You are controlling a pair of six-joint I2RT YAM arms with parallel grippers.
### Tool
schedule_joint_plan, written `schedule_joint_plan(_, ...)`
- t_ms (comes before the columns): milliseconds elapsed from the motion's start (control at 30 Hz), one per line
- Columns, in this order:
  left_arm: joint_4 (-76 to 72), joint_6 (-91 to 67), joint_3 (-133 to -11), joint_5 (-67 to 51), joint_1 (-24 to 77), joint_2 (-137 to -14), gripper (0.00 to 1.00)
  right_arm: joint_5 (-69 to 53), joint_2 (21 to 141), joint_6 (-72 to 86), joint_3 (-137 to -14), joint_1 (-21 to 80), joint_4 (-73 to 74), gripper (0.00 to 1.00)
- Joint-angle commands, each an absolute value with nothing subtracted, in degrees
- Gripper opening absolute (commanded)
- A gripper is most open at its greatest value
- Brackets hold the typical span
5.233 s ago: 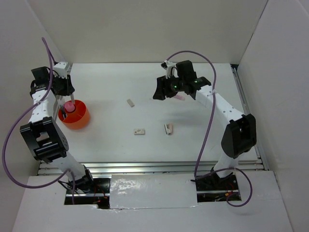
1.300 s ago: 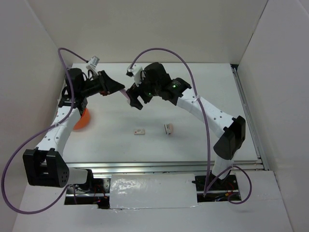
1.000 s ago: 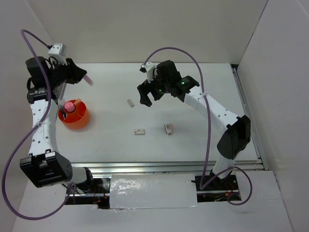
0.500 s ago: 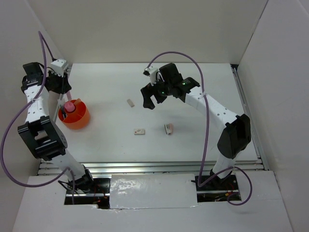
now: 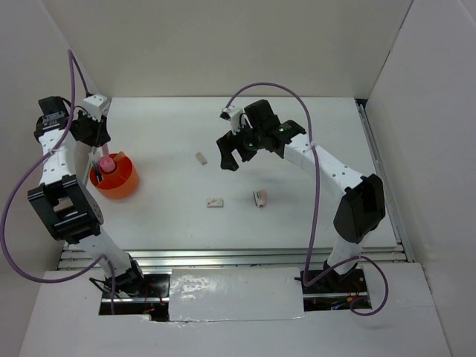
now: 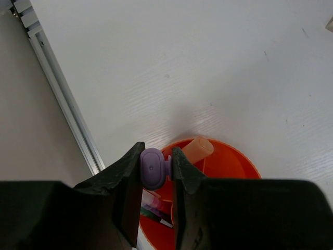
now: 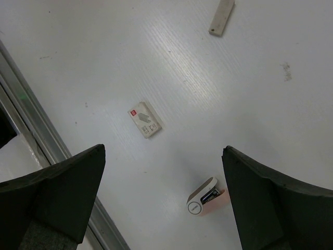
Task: Sort the stationery into containers
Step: Place the pen in the storage box.
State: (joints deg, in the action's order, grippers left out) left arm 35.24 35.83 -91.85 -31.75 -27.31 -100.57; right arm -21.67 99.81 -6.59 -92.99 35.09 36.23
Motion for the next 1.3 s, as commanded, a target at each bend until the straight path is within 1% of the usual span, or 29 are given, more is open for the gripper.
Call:
schedule_joint_plan(0, 36.6, 37.4, -93.4, -33.0, -27.9, -101.2, 0.01, -22.5, 100.4, -6.1, -93.8, 34.9, 36.6, 0.99)
schedule_joint_plan(233, 38.5, 37.0, -93.4, -35.6, -28.1, -101.2, 0.03, -22.4, 100.7, -6.2, -94.2, 34.9, 37.2, 1.0)
schedule_joint_plan(300, 39.4, 37.4, -93.4, -36.0, -28.3, -101.5, 0.08, -22.5, 100.9, -6.2, -94.2, 35.0, 37.3, 1.0)
schedule_joint_plan(333, 39.3, 37.5, -93.2, -35.9, -28.1, -101.4, 0.11, -22.5, 100.9, -6.2, -94.2, 35.0, 37.3, 1.0)
schedule_joint_plan(367, 39.0, 37.4, -92.9, -35.8, -28.4, -101.4, 0.19, -22.5, 101.0, -6.2, -94.3, 35.0, 37.3, 1.0)
schedule_joint_plan(400, 38.4, 37.3, -92.1, -35.6, -28.2, -101.3, 0.23, -22.4, 101.1, -6.3, -94.3, 34.9, 37.4, 1.0)
schedule_joint_plan(433, 38.2, 37.2, -91.9, -35.6, -28.3, -100.9, 0.32, -22.3, 101.1, -6.2, -94.2, 35.0, 37.4, 1.0)
schedule_joint_plan(500, 37.8, 37.0, -91.6, -35.6, -28.3, -100.7, 0.4, -21.8, 101.2, -6.3, -94.2, 35.0, 37.7, 1.0)
schedule_joint_plan(533, 37.8, 36.8, -91.7, -35.8, -28.2, -100.7, 0.47, -21.7, 101.2, -6.1, -94.2, 34.9, 37.9, 1.0)
schedule_joint_plan(633, 37.2, 35.5, -92.0, -37.2, -28.3, -100.1, 0.58, -21.9, 101.3, -5.3, -93.8, 34.5, 38.0, 1.0)
schedule_joint_plan(800, 36.5, 31.9, -92.2, -41.4, -28.4, -96.9, 0.62, -21.5, 100.3, -3.8, -91.3, 33.2, 38.4, 1.0)
schedule_joint_plan(900, 32.3, 27.4, -90.1, -43.3, -28.2, -92.0, 0.62, -20.5, 99.8, -2.1, -89.7, 32.0, 40.1, 1.0)
schedule_joint_plan(933, 28.7, 25.6, -88.5, -43.6, -28.3, -90.7, 0.62, -20.2, 99.8, -1.5, -89.1, 31.6, 40.9, 1.0)
schedule_joint_plan(1067, 22.8, 17.8, -85.1, -45.4, -28.3, -83.0, 0.61, -20.7, 97.7, -2.1, -83.1, 29.2, 40.9, 0.99)
schedule_joint_plan(1167, 22.8, 16.0, -83.1, -45.8, -27.7, -80.4, 0.62, -19.6, 96.7, -3.2, -79.5, 28.7, 39.3, 0.97)
schedule_joint_plan(1200, 23.8, 16.4, -83.1, -45.7, -27.4, -79.5, 0.61, -19.3, 96.8, -3.6, -79.2, 28.7, 38.7, 0.93)
schedule_joint_plan(1267, 27.0, 17.9, -82.6, -45.0, -26.0, -78.5, 0.61, -19.5, 97.6, -3.7, -79.5, 28.6, 38.6, 0.88)
